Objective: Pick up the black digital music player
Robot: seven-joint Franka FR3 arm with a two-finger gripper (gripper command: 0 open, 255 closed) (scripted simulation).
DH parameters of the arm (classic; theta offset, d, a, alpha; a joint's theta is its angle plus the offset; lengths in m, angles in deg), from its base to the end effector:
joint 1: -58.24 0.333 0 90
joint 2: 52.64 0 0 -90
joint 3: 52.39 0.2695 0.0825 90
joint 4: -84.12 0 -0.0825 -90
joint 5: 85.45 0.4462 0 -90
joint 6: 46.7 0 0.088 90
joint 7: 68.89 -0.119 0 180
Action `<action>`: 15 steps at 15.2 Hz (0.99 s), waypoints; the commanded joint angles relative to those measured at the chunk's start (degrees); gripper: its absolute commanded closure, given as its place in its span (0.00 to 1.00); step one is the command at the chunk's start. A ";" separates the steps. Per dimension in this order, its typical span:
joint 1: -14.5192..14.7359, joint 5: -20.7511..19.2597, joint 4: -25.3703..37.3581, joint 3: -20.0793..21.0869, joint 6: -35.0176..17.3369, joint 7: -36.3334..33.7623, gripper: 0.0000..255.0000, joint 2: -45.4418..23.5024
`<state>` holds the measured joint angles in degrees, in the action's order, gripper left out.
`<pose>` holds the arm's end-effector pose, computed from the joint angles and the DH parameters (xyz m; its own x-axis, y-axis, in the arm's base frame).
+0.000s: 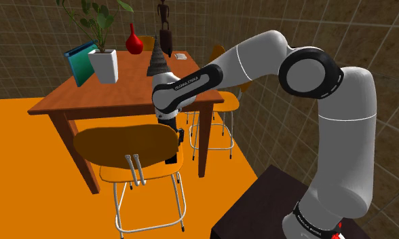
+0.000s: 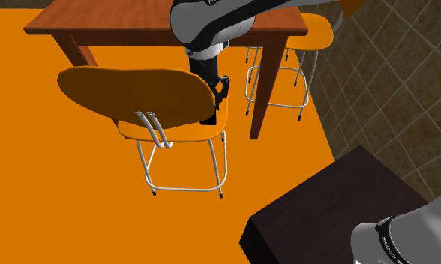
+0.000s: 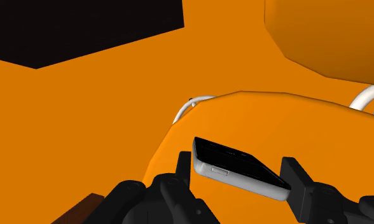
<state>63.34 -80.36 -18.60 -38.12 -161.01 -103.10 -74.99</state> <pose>0.6187 0.2213 0.2371 0.9246 -0.2941 -0.2423 -0.3115 -0.9495 -0.0363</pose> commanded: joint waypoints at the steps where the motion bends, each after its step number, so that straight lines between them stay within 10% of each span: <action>1: 0.03 -0.04 -0.24 0.01 -0.06 0.01 1.00 -0.12; 15: -0.22 0.40 2.92 0.24 5.82 -0.44 1.00 2.68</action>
<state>63.20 -80.01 -16.02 -37.89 -155.91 -103.55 -72.67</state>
